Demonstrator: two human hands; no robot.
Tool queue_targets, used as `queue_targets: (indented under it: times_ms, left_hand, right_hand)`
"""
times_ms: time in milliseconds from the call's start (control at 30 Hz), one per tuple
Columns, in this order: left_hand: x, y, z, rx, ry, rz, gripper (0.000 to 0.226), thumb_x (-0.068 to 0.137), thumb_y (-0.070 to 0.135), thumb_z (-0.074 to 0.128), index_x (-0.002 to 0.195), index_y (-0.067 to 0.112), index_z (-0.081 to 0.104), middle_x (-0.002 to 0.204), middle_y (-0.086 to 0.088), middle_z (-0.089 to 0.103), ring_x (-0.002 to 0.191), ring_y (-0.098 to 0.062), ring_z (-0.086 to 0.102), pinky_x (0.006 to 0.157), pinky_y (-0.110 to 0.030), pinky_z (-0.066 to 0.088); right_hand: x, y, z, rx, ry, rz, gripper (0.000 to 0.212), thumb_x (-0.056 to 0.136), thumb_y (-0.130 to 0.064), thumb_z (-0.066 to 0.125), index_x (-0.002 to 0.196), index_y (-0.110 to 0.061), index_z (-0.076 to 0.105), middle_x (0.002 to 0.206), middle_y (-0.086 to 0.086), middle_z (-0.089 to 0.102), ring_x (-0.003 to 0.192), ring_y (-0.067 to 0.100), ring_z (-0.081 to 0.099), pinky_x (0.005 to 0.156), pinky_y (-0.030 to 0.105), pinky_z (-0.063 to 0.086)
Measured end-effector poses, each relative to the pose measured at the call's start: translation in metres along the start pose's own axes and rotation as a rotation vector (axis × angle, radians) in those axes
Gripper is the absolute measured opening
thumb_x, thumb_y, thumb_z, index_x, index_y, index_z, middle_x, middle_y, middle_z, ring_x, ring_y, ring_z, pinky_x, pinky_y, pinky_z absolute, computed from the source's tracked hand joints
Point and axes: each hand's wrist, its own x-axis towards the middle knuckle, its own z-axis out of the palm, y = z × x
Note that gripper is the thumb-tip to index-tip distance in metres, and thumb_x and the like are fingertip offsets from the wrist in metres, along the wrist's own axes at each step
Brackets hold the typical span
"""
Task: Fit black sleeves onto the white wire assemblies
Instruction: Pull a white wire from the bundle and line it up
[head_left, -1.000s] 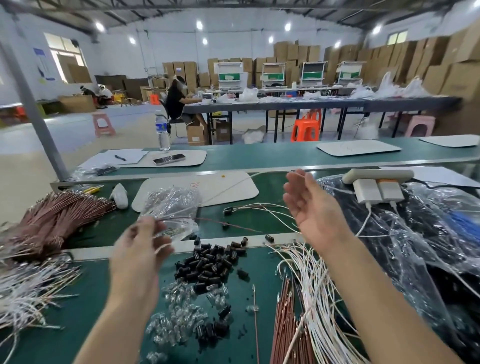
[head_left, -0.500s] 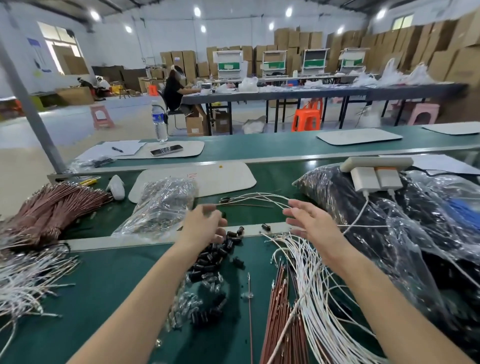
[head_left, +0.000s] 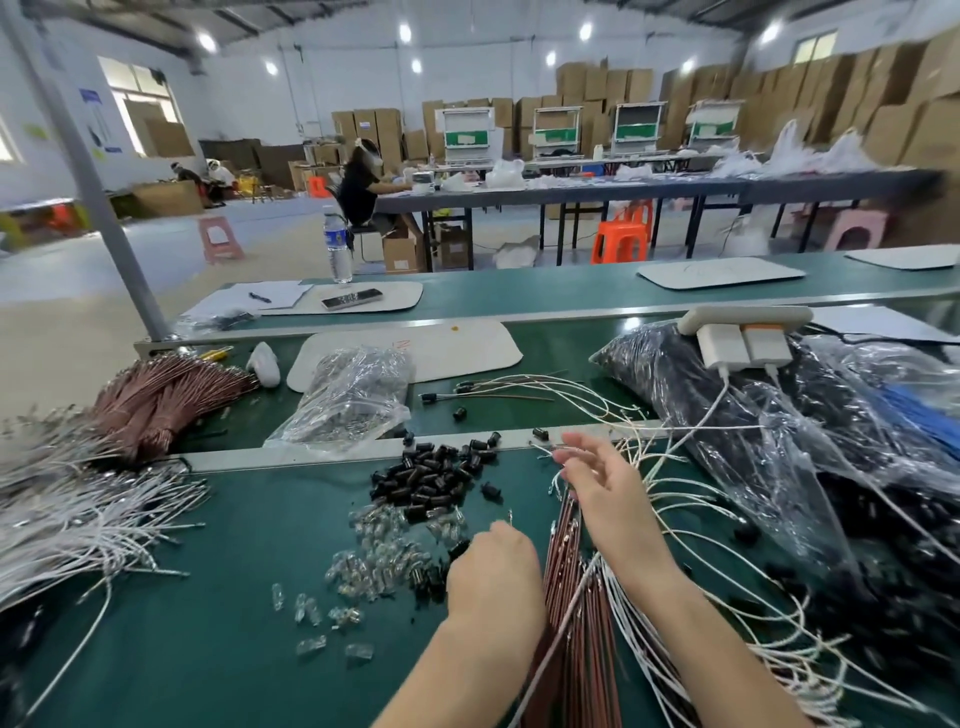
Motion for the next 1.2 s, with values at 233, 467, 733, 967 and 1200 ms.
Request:
queue_targets:
  times_ms: [233, 467, 733, 967, 1200]
  left_hand:
    - [-0.004, 0.002, -0.011, -0.047, -0.061, 0.033, 0.014, 0.096, 0.005, 0.050, 0.103, 0.004, 0.062, 0.120, -0.017, 0.064, 0.111, -0.038, 0.063, 0.079, -0.038, 0.047]
    - [0.006, -0.061, -0.037, -1.260, 0.396, 0.011, 0.014, 0.103, 0.020, 0.054, 0.101, 0.008, 0.061, 0.081, -0.007, 0.068, 0.057, -0.008, 0.065, 0.057, -0.021, 0.056]
    - [0.003, -0.111, -0.012, -2.181, 0.658, -0.109, 0.009, 0.100, 0.005, 0.057, 0.107, 0.004, 0.062, 0.096, -0.012, 0.071, 0.082, -0.018, 0.073, 0.071, -0.022, 0.060]
    - [0.008, -0.115, 0.010, -2.140, 0.714, -0.097, 0.006, 0.098, 0.014, 0.059, 0.101, 0.011, 0.063, 0.086, -0.004, 0.072, 0.074, -0.013, 0.070, 0.063, -0.022, 0.058]
    - [0.001, -0.101, 0.014, -1.653, 0.691, 0.079, 0.021, 0.092, 0.040, 0.061, 0.102, 0.023, 0.067, 0.068, 0.001, 0.062, 0.055, -0.013, 0.058, 0.051, -0.021, 0.051]
  right_hand:
    - [-0.014, 0.005, 0.002, -0.059, 0.027, -0.014, 0.031, 0.103, -0.014, 0.050, 0.105, -0.044, 0.059, 0.109, -0.013, 0.069, 0.094, 0.002, 0.063, 0.077, 0.020, 0.043]
    - [-0.013, 0.004, 0.011, -0.225, -0.016, -0.072, 0.024, 0.104, -0.018, 0.050, 0.115, -0.037, 0.059, 0.109, -0.013, 0.066, 0.085, -0.014, 0.059, 0.064, 0.005, 0.043]
    - [0.013, 0.014, 0.059, -0.751, -0.293, -0.134, 0.045, 0.106, -0.028, 0.045, 0.149, -0.015, 0.044, 0.139, 0.007, 0.051, 0.127, 0.022, 0.049, 0.107, 0.033, 0.040]
    - [0.019, 0.017, 0.064, -0.730, -0.246, -0.179, 0.022, 0.103, -0.026, 0.054, 0.123, -0.021, 0.063, 0.118, -0.001, 0.062, 0.110, 0.014, 0.056, 0.098, 0.029, 0.046]
    - [-0.038, 0.000, 0.034, -0.118, -0.127, -0.239, 0.033, 0.091, -0.016, 0.073, 0.105, -0.046, 0.068, 0.104, -0.023, 0.071, 0.099, -0.002, 0.067, 0.083, 0.012, 0.053]
